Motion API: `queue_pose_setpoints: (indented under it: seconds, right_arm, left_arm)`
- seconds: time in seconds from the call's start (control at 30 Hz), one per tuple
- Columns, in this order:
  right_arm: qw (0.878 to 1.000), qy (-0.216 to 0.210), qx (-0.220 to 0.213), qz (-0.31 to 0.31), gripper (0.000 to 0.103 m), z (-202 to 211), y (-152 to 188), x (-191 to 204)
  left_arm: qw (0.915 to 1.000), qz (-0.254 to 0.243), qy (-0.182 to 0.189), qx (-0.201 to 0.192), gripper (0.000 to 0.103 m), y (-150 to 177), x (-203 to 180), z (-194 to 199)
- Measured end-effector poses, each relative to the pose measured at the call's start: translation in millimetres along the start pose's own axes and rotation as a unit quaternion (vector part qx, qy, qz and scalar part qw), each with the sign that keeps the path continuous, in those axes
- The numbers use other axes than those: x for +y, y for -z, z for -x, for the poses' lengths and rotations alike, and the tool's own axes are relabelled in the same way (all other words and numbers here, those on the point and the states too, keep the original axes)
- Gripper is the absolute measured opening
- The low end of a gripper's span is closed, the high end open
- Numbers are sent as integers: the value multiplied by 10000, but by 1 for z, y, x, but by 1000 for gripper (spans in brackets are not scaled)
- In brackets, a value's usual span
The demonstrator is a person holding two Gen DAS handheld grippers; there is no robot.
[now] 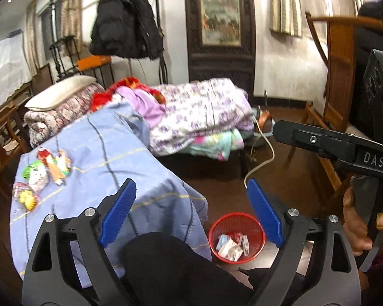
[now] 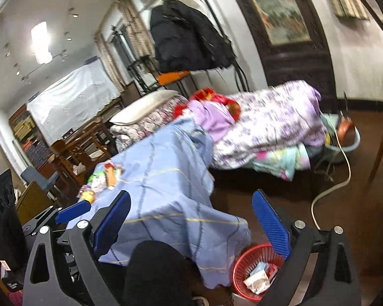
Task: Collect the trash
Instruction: 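Move both open tools back toward the remaining trash on the table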
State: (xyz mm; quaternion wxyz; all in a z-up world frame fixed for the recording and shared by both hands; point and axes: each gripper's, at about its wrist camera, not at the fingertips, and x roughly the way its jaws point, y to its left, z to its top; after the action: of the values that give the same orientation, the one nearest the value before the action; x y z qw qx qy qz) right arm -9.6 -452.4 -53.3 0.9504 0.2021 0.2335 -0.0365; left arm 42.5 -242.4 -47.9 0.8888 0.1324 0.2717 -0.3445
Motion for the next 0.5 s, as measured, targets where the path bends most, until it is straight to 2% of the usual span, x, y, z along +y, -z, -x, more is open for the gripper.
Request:
queue_pose_setpoints:
  seconds: [0.23, 0.5]
  right_arm:
    - [9983, -175, -293, 464, 97, 31, -19, 61]
    - [9950, -469, -323, 819, 97, 49, -26, 128]
  left_arm:
    - [9979, 266, -107, -582, 90, -4, 24, 55]
    - [9911, 521, -368, -1168, 95, 6, 59, 116]
